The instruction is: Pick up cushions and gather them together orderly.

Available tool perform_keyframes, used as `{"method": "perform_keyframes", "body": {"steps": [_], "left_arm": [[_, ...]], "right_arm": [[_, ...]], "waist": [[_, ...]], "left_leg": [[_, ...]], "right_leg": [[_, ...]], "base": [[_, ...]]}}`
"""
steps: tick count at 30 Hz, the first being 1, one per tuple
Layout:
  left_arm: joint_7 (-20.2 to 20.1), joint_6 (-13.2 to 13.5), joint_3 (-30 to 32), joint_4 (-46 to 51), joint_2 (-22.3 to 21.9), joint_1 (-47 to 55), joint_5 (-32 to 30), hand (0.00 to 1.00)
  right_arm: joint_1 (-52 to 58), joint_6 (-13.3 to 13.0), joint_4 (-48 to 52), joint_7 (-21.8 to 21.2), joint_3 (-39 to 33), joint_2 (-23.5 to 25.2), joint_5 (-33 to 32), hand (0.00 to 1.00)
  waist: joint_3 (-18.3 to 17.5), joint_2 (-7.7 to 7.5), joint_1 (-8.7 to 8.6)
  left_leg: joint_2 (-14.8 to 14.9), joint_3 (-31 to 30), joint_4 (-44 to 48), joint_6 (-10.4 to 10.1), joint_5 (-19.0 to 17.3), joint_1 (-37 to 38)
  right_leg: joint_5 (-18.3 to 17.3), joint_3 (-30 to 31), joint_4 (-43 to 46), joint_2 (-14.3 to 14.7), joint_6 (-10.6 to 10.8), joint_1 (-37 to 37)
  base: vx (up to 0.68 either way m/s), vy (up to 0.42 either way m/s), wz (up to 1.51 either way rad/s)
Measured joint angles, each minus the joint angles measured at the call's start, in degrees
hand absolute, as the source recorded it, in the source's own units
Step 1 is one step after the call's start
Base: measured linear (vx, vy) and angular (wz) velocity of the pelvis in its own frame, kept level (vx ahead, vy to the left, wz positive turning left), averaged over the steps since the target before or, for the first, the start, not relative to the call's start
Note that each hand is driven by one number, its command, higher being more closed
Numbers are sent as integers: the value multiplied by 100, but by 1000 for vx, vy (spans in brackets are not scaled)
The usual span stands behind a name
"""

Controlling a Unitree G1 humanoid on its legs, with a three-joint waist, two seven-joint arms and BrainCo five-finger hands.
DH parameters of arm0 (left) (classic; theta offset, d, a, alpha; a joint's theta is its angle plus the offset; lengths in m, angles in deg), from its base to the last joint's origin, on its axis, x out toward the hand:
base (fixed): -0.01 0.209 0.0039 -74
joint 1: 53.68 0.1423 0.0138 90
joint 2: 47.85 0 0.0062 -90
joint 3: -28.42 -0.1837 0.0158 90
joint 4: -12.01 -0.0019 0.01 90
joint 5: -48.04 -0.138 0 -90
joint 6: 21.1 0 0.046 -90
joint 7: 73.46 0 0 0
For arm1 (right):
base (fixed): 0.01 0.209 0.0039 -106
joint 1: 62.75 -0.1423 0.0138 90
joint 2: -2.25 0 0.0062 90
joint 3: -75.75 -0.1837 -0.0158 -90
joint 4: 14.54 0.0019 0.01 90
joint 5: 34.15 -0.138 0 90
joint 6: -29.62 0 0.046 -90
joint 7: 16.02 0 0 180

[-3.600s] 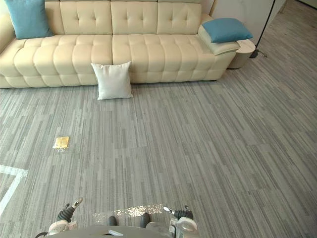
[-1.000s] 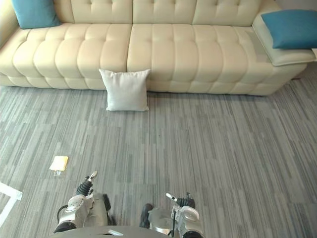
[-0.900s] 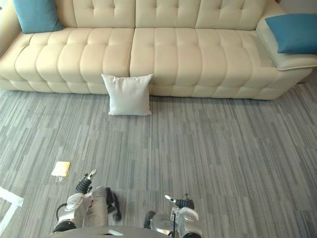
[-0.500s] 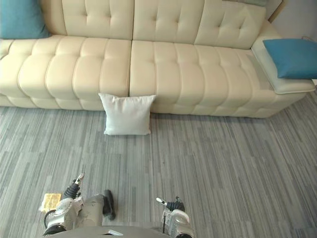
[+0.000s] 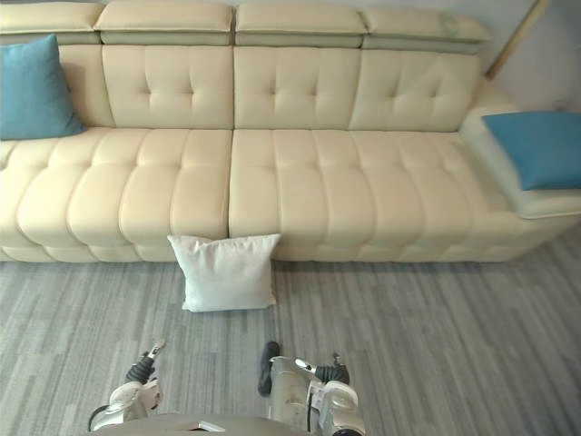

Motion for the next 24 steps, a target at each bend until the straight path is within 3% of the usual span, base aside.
{"method": "perform_keyframes", "body": {"steps": [3, 4, 5, 7, 8, 10, 12, 15, 17, 18, 19, 20, 21, 22, 23, 24], "left_arm": [[-33, -3, -65, -61, -103, -39, -152, 0], [-33, -4, -64, -58, -103, -39, -156, 0], [-40, -4, -66, -48, -104, -43, -157, 0], [-42, -9, 9, 25, -109, -69, -144, 0], [-35, -10, 60, 71, -122, -35, -141, 0], [-25, -40, 283, 180, -171, 52, -106, 0], [-27, -48, 368, 203, -148, 116, -82, 0], [-35, -56, 418, 308, -128, 177, -82, 0], [-35, -49, 440, 409, -127, 192, -84, 0], [-35, -47, 438, 411, -127, 189, -87, 0], [-32, -34, 431, 415, -121, 188, -87, 0], [-32, -23, 417, 403, -153, 203, -88, 0], [-21, -21, 403, 388, -58, 206, -85, 0], [-21, -20, 396, 390, 3, 207, -87, 0], [-20, -24, 392, 390, 117, 233, -86, 0], [-22, -27, 392, 380, 177, 244, -85, 0]], "right_arm": [[-4, 4, 36, -27, -136, -28, 37, 0], [7, 5, 27, -53, -160, -21, 35, 0], [23, 10, -30, -72, -166, -19, 43, 0], [120, 50, -58, -93, -118, -15, 53, 0], [123, 50, -58, -99, -123, -21, 55, 0], [182, 51, -45, -103, -159, -52, 51, 0], [226, 52, -37, -93, -178, -49, 0, 0], [287, 66, -80, -91, -229, -39, -11, 0], [288, 75, -97, -86, -346, 2, -21, 0], [288, 76, -103, -85, -385, 11, -22, 0], [333, 79, -112, -67, -408, 4, -49, 0], [356, 80, -82, -66, -405, -27, -55, 0], [346, 101, -90, -66, -389, 23, -59, 0], [349, 110, -77, -70, -380, 79, -56, 0], [401, 123, -77, -69, -407, 197, -59, 0], [468, 129, -81, -70, -418, 254, -58, 0]], "waist": [[-47, 151, -31], [-49, 160, -62], [-47, 147, -103], [-106, 116, -79], [-122, 133, -59], [-178, 225, -47], [-185, 244, -41], [-170, 195, 49], [-148, 143, 132], [-142, 133, 136], [-144, 136, 148], [-175, 199, 151], [-223, 114, 198], [-214, 58, 180], [-265, -126, 166], [-287, -191, 180]], "left_leg": [[152, -435, 81, -34, 286, 85], [226, -525, 206, -40, 317, 87], [355, -670, 553, -132, 389, 40], [656, -880, 2087, -530, 749, -560], [694, -880, 2355, -531, 865, -684], [841, -871, 3211, -561, 1537, -1089], [962, -790, 3825, -539, 1704, -1337], [1119, -125, 4118, -282, 693, -1745], [1102, 171, 3674, -230, 312, -1955], [1096, 214, 3485, -215, 262, -2028], [1068, 281, 2647, -127, 351, -2148], [1066, 310, 1864, -27, 826, -2169], [825, 268, 1689, -309, 682, -2024], [742, 285, 1667, -298, 690, -2032], [595, 290, 1577, -293, 690, -2027], [524, 283, 1541, -241, 673, -2006]], "right_leg": [[-679, -243, 537, -3, -117, 53], [-749, -331, 540, 11, -141, 172], [-886, -476, 523, 25, -163, 422], [-1106, -732, 398, 67, -226, 888], [-1114, -727, 365, 98, -230, 924], [-1116, -694, 108, 204, -231, 1167], [-1099, -667, -146, 231, -215, 1430], [-941, -531, -710, 217, -47, 2038], [-870, -372, -785, 38, 59, 2216], [-848, -367, -783, -27, 97, 2253], [-811, -327, -716, -175, 200, 2325], [-857, -279, -648, -176, 403, 2317], [-979, -76, -630, -337, 615, 2257], [-975, -47, -686, -394, 617, 2257], [-928, 59, -907, -437, 579, 2317], [-825, 77, -1081, -451, 572, 2415]], "base": [[442, -229, 23], [404, -194, 50], [264, -136, 65], [365, -162, 56], [293, -83, 5], [247, -5, -16], [192, 47, -4], [250, 154, -13], [166, 211, -24], [161, 314, -10], [117, 275, -4], [185, 479, -18], [101, 321, -16], [88, 328, -5], [35, 188, 17], [30, 174, 19]]}}
